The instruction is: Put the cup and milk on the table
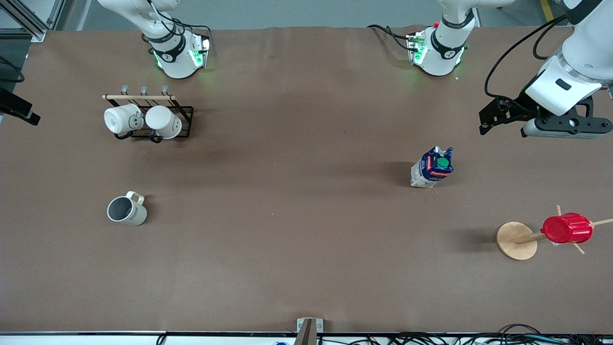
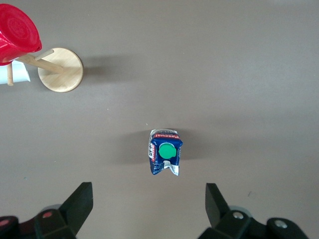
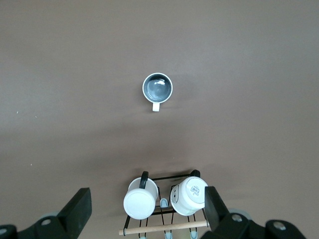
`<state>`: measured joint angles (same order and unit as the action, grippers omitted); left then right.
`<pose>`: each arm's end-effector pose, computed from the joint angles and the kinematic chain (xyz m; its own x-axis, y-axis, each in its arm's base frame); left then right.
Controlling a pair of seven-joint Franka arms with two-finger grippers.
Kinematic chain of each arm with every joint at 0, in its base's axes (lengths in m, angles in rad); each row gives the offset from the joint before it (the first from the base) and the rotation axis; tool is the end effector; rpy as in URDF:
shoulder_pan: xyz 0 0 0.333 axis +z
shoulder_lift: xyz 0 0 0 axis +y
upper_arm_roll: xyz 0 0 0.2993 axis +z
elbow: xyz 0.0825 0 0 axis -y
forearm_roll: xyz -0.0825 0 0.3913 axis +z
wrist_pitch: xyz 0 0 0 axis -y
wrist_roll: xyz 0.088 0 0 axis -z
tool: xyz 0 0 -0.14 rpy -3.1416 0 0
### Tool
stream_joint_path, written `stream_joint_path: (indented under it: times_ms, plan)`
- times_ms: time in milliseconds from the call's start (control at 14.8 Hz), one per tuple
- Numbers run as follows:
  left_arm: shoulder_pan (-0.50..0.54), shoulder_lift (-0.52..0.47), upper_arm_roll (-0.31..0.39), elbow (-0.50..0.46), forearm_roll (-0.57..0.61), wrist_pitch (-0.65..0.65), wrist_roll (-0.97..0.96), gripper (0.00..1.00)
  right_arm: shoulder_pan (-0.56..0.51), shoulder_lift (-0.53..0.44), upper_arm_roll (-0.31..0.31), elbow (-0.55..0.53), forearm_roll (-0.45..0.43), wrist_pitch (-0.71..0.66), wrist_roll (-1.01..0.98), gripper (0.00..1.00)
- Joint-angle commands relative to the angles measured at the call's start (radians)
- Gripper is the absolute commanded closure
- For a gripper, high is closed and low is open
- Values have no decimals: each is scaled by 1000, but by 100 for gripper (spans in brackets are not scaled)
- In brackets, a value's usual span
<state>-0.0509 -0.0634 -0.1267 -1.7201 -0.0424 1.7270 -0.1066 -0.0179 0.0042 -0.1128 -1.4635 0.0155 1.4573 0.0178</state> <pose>0.5481 -0.1054 0.5519 0.9958 -0.0643 0.0656 -0.0671 -0.9969 0.0415 0.5466 -0.0694 0.6134 0.9892 -0.1462 -0.0106 -0.1464 -0.9891 -0.0148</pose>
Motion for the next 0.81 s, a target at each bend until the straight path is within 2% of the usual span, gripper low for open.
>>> stream_joint_path:
  times_ms: [0, 608, 743]
  plan:
    - [2, -1, -1, -3, 19, 14, 15, 1, -13, -10, 9, -14, -12, 9, -9, 0]
    - [2, 33, -1, 13, 19, 14, 15, 1, -16, -3, 7, -11, -12, 11, -9, 0]
    - [3, 34, -1, 13, 18, 16, 15, 1, -11, 34, -27, -18, 0, 52, -13, 0]
